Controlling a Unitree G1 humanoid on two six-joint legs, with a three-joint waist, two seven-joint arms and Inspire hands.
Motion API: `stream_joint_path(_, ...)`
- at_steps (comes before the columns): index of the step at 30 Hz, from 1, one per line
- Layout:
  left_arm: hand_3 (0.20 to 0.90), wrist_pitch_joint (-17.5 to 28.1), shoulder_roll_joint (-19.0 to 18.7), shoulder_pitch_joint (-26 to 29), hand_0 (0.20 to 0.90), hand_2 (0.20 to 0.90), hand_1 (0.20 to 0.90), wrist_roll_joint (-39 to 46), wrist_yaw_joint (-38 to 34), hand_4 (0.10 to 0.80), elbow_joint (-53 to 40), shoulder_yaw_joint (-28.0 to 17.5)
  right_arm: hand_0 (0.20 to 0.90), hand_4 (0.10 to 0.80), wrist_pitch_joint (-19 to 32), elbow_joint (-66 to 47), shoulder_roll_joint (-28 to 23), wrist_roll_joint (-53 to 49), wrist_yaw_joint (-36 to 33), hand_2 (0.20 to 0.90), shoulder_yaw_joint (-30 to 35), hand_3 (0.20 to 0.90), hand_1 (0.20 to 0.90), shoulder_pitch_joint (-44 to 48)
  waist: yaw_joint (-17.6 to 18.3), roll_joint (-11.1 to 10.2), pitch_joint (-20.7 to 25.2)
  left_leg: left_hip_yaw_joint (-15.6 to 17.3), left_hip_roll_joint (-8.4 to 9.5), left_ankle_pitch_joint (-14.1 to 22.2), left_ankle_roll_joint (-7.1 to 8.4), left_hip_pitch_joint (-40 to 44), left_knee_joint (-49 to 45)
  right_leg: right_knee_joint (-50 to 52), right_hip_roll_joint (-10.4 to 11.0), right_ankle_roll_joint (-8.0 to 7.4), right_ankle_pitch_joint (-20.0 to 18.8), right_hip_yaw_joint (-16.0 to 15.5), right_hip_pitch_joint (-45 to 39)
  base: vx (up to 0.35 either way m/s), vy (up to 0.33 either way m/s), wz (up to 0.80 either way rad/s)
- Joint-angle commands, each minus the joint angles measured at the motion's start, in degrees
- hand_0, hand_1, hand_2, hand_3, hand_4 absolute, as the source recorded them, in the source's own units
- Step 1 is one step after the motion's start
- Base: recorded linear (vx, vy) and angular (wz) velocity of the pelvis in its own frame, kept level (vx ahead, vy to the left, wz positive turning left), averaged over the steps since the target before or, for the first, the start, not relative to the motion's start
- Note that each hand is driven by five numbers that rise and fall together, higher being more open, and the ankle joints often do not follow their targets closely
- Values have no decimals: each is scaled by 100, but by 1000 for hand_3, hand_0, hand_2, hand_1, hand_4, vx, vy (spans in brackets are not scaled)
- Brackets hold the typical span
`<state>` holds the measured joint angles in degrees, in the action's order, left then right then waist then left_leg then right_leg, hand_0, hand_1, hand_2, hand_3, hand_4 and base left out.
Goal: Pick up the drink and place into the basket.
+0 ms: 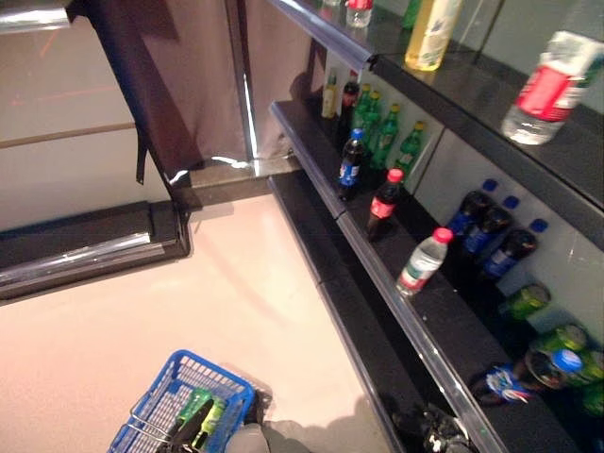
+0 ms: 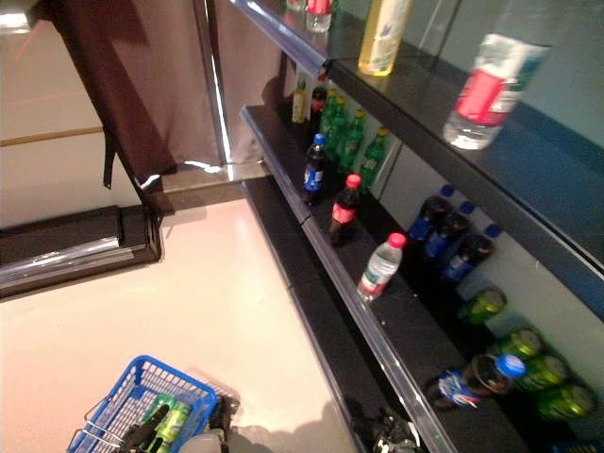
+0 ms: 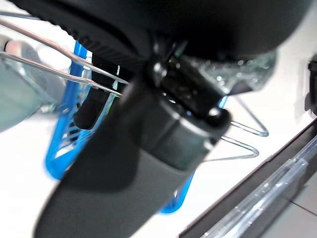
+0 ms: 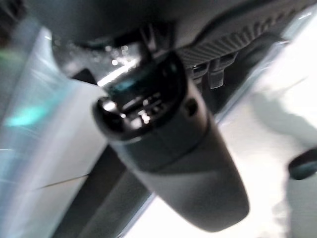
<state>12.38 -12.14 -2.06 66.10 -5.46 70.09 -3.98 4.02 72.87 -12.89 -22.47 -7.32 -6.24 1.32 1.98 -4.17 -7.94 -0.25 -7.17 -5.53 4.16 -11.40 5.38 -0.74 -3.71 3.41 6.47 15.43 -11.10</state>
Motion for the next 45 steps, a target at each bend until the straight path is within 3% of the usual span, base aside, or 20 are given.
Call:
stream_joint_path(1, 200, 272, 541, 268, 300, 300, 300, 478, 657, 100, -537, -143, 900, 800, -110, 4, -345, 222, 30, 900, 100, 900, 900, -460, -64, 2, 141, -333, -672, -485, 33, 104, -280, 614, 527, -571, 89, -599, 207, 387, 434, -75)
stream_joint_path(3, 200, 185, 566, 358, 300, 300, 300, 393, 515, 100, -491, -307, 900, 800, -162, 97, -215, 272, -12, 900, 224, 900, 900, -481, -21, 86, 102, -133, -799, -378, 119, 49, -770, 962, 962, -847, 293, -754, 204, 464, 665, -106)
stream_joint_path(5, 200, 135, 554, 436, 300, 300, 300, 156, 406, 100, -490, -303, 900, 800, -125, 96, -169, 268, -35, 900, 276, 900, 900, -546, 29, 101, 73, -37, -752, -225, 132, 15, -1088, 1169, 1187, -938, 337, -903, 263, 330, 501, -59)
stream_joint_path(8, 200, 116, 375, 494, 300, 300, 300, -141, 310, 100, -554, -93, 900, 800, -155, -7, -40, 181, -181, 900, 354, 900, 900, -757, 112, 89, 49, 384, -382, 168, -87, 3, -1656, 1727, 1659, -1119, -132, -1228, 389, 287, 425, -18)
stream_joint_path(10, 200, 112, 261, 497, 300, 300, 300, -311, 407, 100, -579, -13, 900, 800, 6, -6, 28, 129, -222, 900, 317, 900, 900, -851, 126, 109, 55, 570, -200, 276, -235, 251, -1517, 2051, 1804, -1097, -504, -1458, 645, 311, 425, -12)
stream_joint_path(11, 200, 153, 227, 459, 300, 300, 300, -317, 382, 100, -636, -4, 900, 800, 24, -76, 48, 69, -239, 900, 266, 900, 900, -823, 133, 154, 39, 715, -138, 305, -282, 490, -1363, 2212, 1791, -1057, -681, -1615, 882, 315, 434, -48)
stream_joint_path(14, 200, 196, 53, 473, 300, 300, 300, -264, 453, 100, -450, 26, 900, 800, 4, -99, 28, -154, -132, 900, 282, 900, 900, -758, 232, 166, 56, 971, -12, 322, -299, 782, -1096, 1769, 1214, -911, -396, -1965, 1096, 217, 237, -52)
stream_joint_path(18, 200, 334, 39, 438, 300, 300, 300, -455, 443, 100, -665, -217, 900, 800, 203, -121, -20, 199, 56, 900, 52, 900, 900, -740, 235, 12, 9, 1408, 287, 517, -269, 1260, -976, 694, 819, -682, -679, -2651, 1205, 122, 64, -29)
stream_joint_path(20, 200, 371, 104, 401, 300, 300, 300, -332, 450, 100, -723, -322, 900, 800, 216, -183, -66, 292, 41, 900, -108, 900, 900, -657, 217, -25, -10, 1365, 318, 773, -313, 1187, -1549, 832, 822, -544, -584, -2443, 1212, 52, -44, -42)
stream_joint_path(21, 200, 401, 172, 384, 300, 300, 300, -285, 515, 100, -682, -376, 900, 800, 239, -193, -58, 275, 19, 900, -169, 900, 900, -645, 272, -77, -17, 1130, 368, 656, -266, 1002, -2290, 693, 668, -429, -635, -2020, 1181, 58, -87, -19)
stream_joint_path(24, 200, 429, 239, 376, 300, 300, 300, -60, 688, 100, -612, -357, 900, 800, 225, -357, -150, 438, 16, 900, -340, 900, 900, -587, 181, -171, -130, 870, 392, 23, -64, 241, -3869, 543, 662, -234, -738, -2035, 1006, 47, -41, -48)
stream_joint_path(25, 200, 398, 290, 424, 300, 300, 300, -46, 637, 100, -503, -338, 900, 800, 153, -417, -226, 491, -14, 900, -440, 900, 900, -503, 166, -156, -166, 434, 431, 9, -165, -128, -4198, 619, 535, -164, -730, -1601, 997, 127, 173, -72)
stream_joint_path(27, 200, 292, 340, 459, 300, 300, 300, 115, 446, 100, -402, -243, 900, 800, 140, -409, -315, 431, -34, 900, -532, 900, 900, -290, 119, -94, -189, 165, 207, 71, -254, 114, -3061, 700, 476, -267, -620, -1315, 957, 190, 341, -104)
stream_joint_path(28, 200, 294, 361, 454, 300, 300, 300, 175, 405, 100, -368, -224, 900, 800, 238, -349, -354, 406, 63, 900, -503, 900, 900, -154, 81, -24, -179, -77, -79, -73, -194, 307, -1895, 694, 448, -355, -541, -1165, 897, 183, 326, -119)
stream_joint_path(31, 200, 258, 438, 371, 300, 300, 300, 250, 258, 100, -405, -275, 900, 800, 381, -337, -431, 375, 148, 900, -488, 900, 900, 4, -44, 17, -200, -606, -261, -283, -88, 489, -1177, 735, 504, -457, -414, -830, 748, 214, 348, -97)
stream_joint_path(32, 200, 164, 450, 364, 300, 300, 300, 90, 140, 100, -388, -299, 900, 800, 334, -428, -442, 275, 132, 900, -480, 900, 900, 16, -18, 6, -136, -641, -191, 26, -144, 685, -1027, 711, 627, -545, -399, -742, 724, 81, 286, -99)
stream_joint_path(36, 200, 51, 332, 475, 300, 300, 300, -225, 94, 100, -241, -108, 900, 800, 446, -660, -402, 221, 38, 900, -338, 900, 900, -220, 220, 112, -97, -133, -131, 246, -56, 936, -932, 750, 1046, -822, -573, -1007, 932, 33, 313, -82)
stream_joint_path(37, 200, 56, 231, 438, 300, 300, 300, -286, 112, 100, -324, -60, 900, 800, 548, -1055, -325, 388, 0, 900, -325, 900, 900, -393, 267, 128, -107, 30, -6, 333, -118, 1030, -844, 535, 1372, -1023, -855, -1095, 1007, -20, 247, -38)
stream_joint_path(39, 200, -1, 34, 258, 300, 300, 300, -382, 79, 100, -490, -217, 900, 800, 408, -1696, -329, 616, -11, 900, -479, 900, 900, -482, 225, 143, -121, 229, 53, 447, -162, 1149, -813, 428, 1644, -1208, -1103, -1309, 1227, -55, 198, -32)
stream_joint_path(45, 200, 4, -146, 67, 300, 300, 300, -200, 69, 100, -673, -454, 900, 800, 202, -2598, -350, 894, 290, 900, -859, 900, 900, -355, -37, 113, -62, 841, -150, 515, -132, 1157, -864, 460, 1902, -1279, -1030, -2006, 1247, -79, -12, -62)
